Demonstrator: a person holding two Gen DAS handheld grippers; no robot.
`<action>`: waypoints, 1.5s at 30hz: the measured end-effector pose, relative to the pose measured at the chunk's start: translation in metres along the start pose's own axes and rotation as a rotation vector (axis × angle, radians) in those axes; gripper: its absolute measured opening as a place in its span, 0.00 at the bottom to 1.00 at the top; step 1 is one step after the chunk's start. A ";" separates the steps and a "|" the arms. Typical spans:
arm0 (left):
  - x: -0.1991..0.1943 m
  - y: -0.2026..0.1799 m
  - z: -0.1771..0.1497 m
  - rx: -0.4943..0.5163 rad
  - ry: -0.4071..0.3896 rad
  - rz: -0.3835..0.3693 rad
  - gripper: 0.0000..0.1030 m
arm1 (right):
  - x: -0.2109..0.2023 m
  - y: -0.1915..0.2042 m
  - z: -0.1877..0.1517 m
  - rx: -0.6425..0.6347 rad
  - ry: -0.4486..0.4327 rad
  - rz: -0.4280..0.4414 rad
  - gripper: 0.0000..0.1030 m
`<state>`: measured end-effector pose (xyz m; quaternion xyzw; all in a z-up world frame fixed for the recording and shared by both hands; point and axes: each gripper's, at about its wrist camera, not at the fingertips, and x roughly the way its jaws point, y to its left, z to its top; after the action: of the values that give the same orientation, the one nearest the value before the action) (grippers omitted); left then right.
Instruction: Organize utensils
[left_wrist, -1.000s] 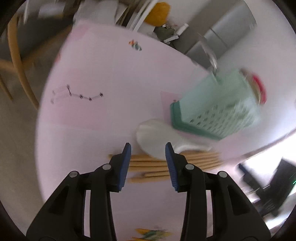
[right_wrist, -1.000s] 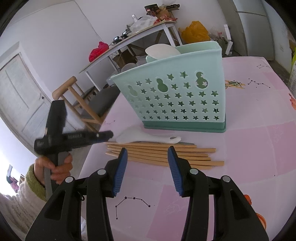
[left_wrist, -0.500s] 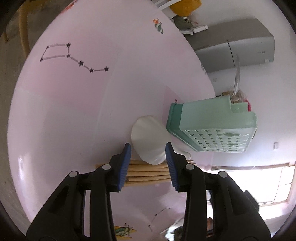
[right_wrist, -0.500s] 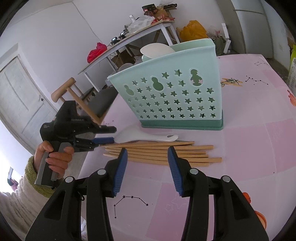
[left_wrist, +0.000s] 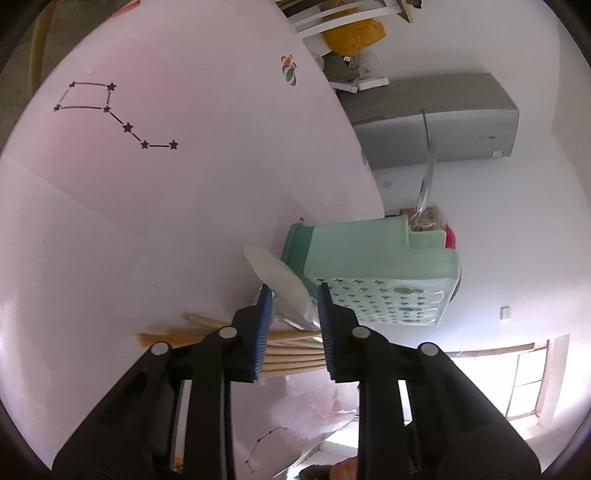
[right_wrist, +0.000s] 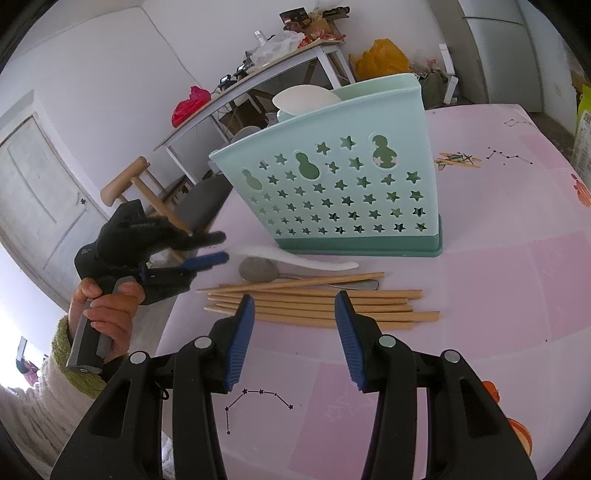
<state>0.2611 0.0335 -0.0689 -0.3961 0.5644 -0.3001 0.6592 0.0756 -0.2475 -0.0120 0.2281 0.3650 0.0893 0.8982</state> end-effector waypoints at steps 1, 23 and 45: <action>0.001 0.001 0.000 -0.009 -0.004 -0.004 0.20 | 0.000 0.000 0.000 -0.001 0.000 0.001 0.43; -0.024 -0.036 -0.032 0.209 -0.115 -0.118 0.02 | -0.013 -0.006 -0.001 0.012 -0.028 -0.014 0.43; -0.009 -0.053 -0.204 1.062 0.098 0.334 0.43 | -0.037 -0.011 -0.006 0.011 -0.069 -0.039 0.43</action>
<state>0.0622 -0.0237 -0.0287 0.0995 0.4206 -0.4528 0.7798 0.0453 -0.2669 0.0020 0.2288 0.3385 0.0617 0.9106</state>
